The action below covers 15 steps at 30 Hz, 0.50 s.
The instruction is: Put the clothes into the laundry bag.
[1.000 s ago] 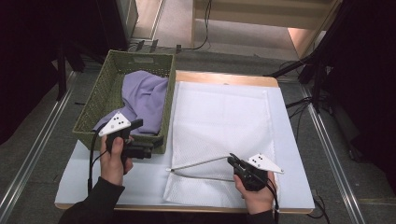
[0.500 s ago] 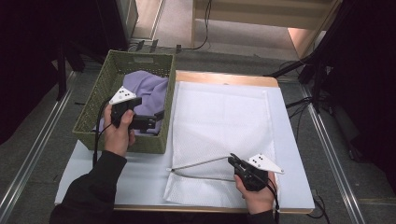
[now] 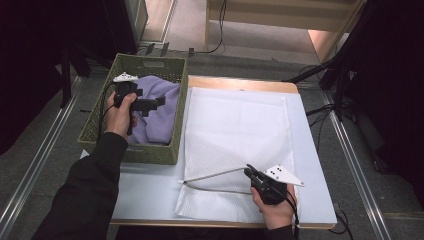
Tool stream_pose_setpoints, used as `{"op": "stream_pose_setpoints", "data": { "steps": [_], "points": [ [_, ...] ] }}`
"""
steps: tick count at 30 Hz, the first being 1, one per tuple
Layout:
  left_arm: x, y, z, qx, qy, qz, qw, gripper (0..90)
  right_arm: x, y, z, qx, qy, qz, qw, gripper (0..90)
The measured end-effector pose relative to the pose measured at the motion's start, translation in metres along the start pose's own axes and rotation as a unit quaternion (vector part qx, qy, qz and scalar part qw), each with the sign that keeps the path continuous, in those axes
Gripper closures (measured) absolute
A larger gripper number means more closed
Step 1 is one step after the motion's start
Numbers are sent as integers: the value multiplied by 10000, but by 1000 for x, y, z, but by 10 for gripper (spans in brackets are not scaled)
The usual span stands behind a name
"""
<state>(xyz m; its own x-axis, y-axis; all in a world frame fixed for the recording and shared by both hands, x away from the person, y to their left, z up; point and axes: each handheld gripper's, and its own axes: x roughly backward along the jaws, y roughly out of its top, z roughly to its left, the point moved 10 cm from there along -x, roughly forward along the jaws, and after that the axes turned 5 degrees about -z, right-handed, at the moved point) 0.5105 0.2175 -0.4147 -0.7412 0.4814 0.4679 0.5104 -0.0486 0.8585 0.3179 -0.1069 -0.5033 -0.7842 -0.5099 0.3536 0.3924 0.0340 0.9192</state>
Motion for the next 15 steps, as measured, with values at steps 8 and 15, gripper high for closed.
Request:
{"op": "stream_pose_setpoints", "data": {
  "steps": [8,15],
  "points": [
    [-19,-10,42,796,27,287,9964,0,0,-1,0,47,-19,23,10000,857],
    [-31,-16,54,703,171,492,9962,0,-1,-2,-1,41,-14,45,10000,858]
  ]
}}
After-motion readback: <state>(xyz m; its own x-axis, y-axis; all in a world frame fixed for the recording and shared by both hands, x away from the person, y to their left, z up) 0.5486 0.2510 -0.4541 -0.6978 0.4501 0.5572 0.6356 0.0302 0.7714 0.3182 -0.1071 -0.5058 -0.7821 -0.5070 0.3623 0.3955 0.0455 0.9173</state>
